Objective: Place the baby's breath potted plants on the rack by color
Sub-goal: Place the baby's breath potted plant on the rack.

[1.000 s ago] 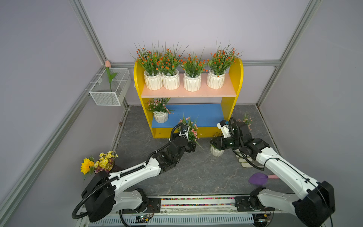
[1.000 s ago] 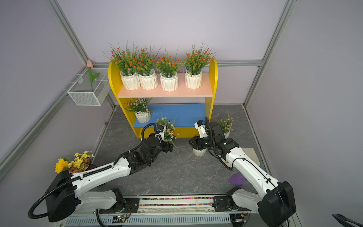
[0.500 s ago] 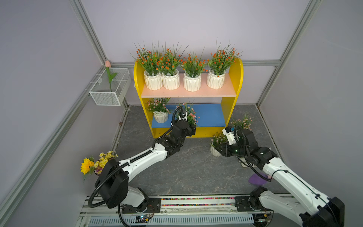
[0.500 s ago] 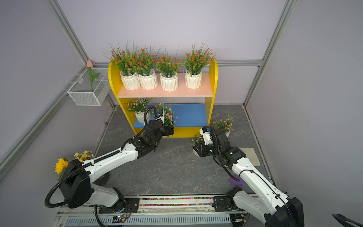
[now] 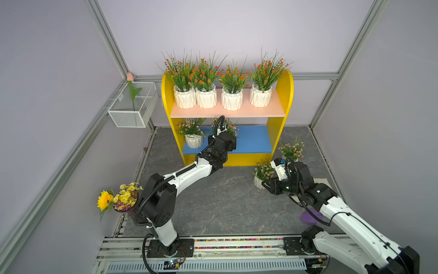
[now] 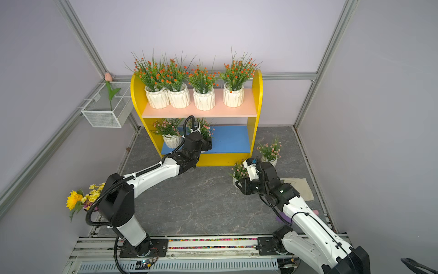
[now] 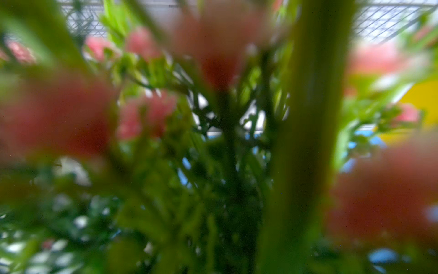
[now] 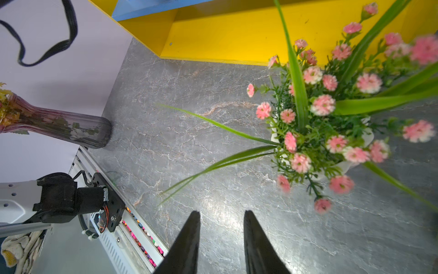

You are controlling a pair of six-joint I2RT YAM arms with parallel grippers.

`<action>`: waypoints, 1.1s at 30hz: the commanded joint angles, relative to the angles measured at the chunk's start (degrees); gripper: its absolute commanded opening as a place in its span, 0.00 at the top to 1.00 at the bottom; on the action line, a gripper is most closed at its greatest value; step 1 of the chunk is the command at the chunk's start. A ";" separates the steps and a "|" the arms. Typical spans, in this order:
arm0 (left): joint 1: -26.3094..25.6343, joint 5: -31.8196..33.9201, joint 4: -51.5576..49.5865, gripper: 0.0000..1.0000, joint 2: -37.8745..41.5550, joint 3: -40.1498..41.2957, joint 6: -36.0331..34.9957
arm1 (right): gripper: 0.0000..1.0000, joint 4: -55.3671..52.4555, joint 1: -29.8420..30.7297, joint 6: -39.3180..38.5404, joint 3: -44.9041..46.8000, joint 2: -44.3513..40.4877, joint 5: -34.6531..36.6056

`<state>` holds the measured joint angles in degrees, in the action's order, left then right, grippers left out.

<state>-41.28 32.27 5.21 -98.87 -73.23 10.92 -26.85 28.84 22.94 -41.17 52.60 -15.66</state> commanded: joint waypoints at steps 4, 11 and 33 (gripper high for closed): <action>1.82 4.44 6.09 0.32 -2.55 -4.35 1.68 | 0.66 -1.26 -0.43 1.37 1.42 -2.51 0.41; 4.16 5.03 6.57 0.32 -5.34 -5.86 4.12 | 0.66 -0.91 -0.40 1.58 1.95 -2.93 0.46; 5.59 8.57 -1.43 0.00 -11.43 -12.69 8.37 | 0.64 0.67 -0.36 1.98 2.84 -2.46 0.02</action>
<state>-36.53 38.30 4.97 -109.21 -82.85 18.00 -27.24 28.84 24.01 -39.59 50.30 -15.66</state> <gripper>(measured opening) 0.997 0.365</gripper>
